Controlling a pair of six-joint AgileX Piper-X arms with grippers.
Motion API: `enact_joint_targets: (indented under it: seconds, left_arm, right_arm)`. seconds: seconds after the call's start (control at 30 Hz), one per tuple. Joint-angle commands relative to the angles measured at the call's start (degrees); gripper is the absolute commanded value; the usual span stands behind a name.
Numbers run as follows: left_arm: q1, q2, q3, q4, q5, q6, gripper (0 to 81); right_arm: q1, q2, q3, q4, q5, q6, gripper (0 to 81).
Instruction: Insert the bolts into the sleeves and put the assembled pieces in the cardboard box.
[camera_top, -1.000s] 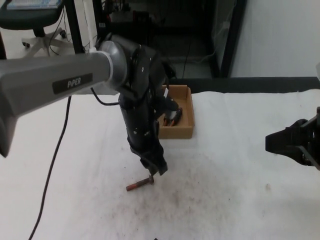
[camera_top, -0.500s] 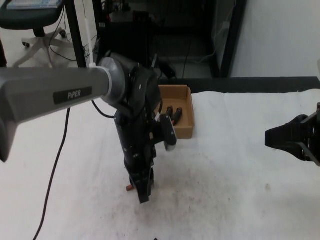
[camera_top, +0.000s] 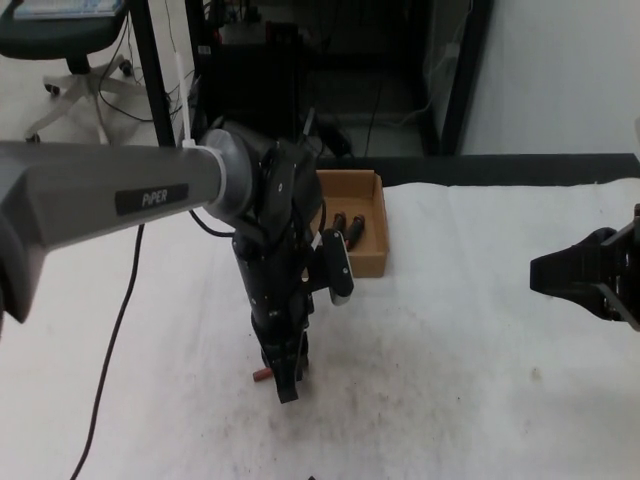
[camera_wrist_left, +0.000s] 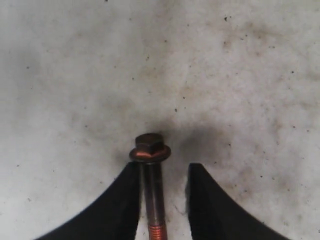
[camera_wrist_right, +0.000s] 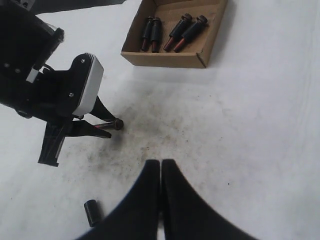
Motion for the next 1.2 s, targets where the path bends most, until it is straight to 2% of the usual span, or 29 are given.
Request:
enact_joint_targets:
  seconds: [0.0,0.3,0.8,0.87,0.97,1.17]
  left_arm:
    - [0.2,0.1,0.0,-0.1,-0.6,-0.3,29.7]
    - [0.2,0.1,0.0,-4.0,-0.5,-0.3,29.7]
    - [0.3,3.3,0.0,-0.5,-0.5,-1.8,29.6]
    - [0.3,3.5,0.0,-0.5,-0.5,-1.8,24.6]
    - [0.3,3.7,0.0,-0.1,-0.5,-1.9,0.4]
    - [0.3,3.7,0.0,-1.2,-0.5,-5.6,0.3]
  right_arm:
    - [0.0,-0.5,0.1,-0.6,-0.8,0.1,0.8]
    - [0.0,-0.5,0.1,-0.6,-0.8,0.1,0.8]
    - [0.0,-0.5,0.1,-0.6,-0.8,-0.4,0.8]
    - [0.0,-0.5,0.1,-0.6,-0.8,-0.4,0.8]
    - [0.0,-0.5,0.1,-0.6,-0.8,-0.4,0.8]
    - [0.0,-0.5,0.1,-0.6,-0.8,-0.4,0.8]
